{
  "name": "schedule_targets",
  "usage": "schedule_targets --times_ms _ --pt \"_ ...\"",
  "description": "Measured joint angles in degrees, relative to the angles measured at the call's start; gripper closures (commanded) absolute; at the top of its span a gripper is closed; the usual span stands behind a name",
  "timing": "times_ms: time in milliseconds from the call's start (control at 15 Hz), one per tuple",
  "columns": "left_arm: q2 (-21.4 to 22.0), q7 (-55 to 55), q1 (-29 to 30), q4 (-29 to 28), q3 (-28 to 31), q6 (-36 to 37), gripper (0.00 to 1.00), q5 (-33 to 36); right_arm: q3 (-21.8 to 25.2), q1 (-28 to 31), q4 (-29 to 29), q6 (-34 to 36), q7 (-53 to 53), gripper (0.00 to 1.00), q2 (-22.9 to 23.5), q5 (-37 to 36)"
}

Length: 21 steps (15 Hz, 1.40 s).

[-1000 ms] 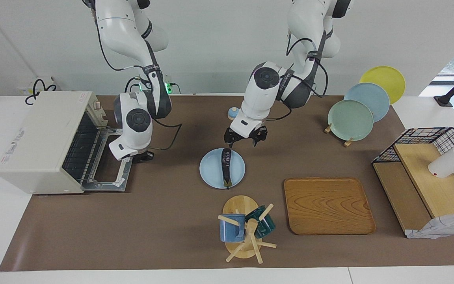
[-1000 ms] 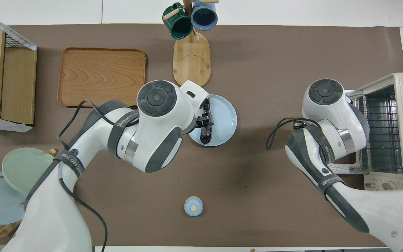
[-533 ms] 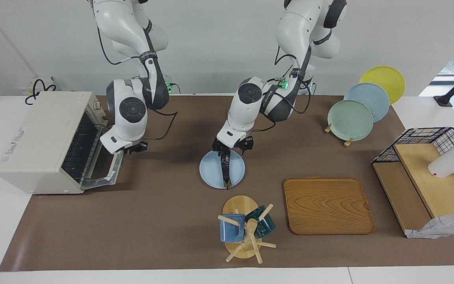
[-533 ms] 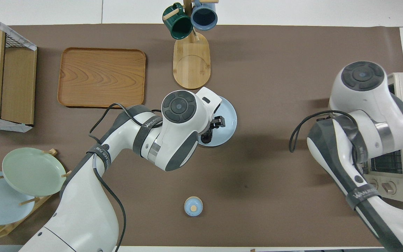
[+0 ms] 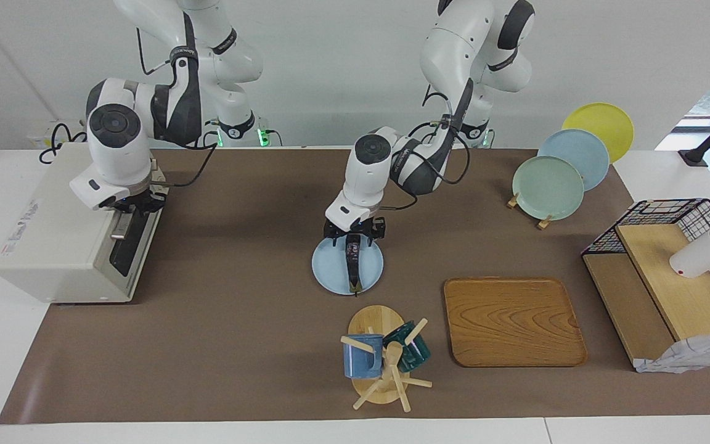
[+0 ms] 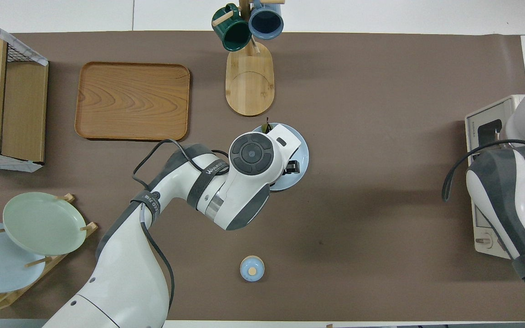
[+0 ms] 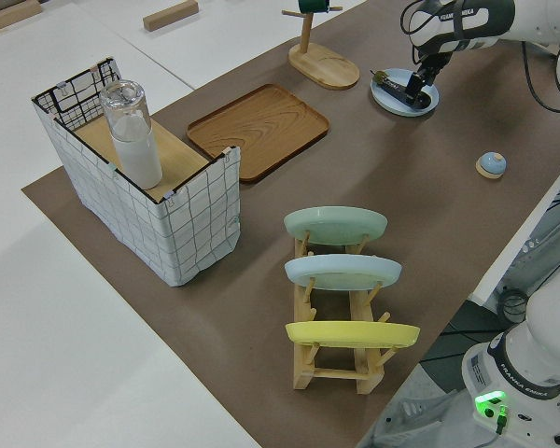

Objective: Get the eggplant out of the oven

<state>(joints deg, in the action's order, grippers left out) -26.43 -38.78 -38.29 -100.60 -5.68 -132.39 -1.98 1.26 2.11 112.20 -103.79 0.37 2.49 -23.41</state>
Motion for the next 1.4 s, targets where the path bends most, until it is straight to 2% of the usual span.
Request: schedule_targets --times_ms 133,267,400,467,533,600,667,867,1133,1400 --pt "-0.05 1.16 0.00 -0.55 0.07 -0.78 0.00 0.29 -0.01 0.00 -1.16 0.60 -0.78 0.53 -1.25 2.61" --pt "-0.05 2.00 0.00 -0.58 0.14 -1.28 0.05 0.35 -0.07 -0.02 -3.83 2.97 -1.27 0.51 -2.68 7.24" --pt "-0.05 2.30 0.00 -0.59 0.16 -1.68 0.10 0.49 -0.24 -0.06 -7.21 5.78 -1.50 0.40 -3.63 10.91" --pt "-0.05 2.45 -0.01 -0.59 0.16 -1.75 0.14 0.77 -0.28 -0.08 -8.61 6.75 -1.55 0.30 -3.92 12.66" --pt "-0.05 2.51 -0.02 -0.59 0.16 -1.81 0.22 0.97 -0.27 -0.08 -9.70 7.54 -1.57 0.20 -4.19 14.34" --pt "-0.05 2.53 -0.06 -0.59 0.16 -1.88 0.32 1.03 -0.26 -0.06 -10.42 8.31 -1.57 0.05 -4.46 15.72" --pt "-0.05 2.62 -0.15 -0.59 0.16 -1.92 0.45 1.07 -0.25 -0.05 -10.86 9.11 -1.57 0.00 -4.84 16.88" --pt "-0.05 2.64 -0.47 -0.59 0.14 -2.02 1.00 1.09 -0.29 -0.12 -11.34 10.90 -1.60 0.00 -6.96 19.16" --pt "-0.05 2.65 -0.47 -0.56 0.19 -2.26 1.00 1.10 -0.54 -0.15 -11.03 12.42 -1.61 0.00 -9.14 19.68" --pt "0.14 2.62 -0.13 1.03 1.03 -2.19 1.00 1.10 -0.07 -0.35 -11.72 12.73 -1.61 0.00 -7.25 20.27"
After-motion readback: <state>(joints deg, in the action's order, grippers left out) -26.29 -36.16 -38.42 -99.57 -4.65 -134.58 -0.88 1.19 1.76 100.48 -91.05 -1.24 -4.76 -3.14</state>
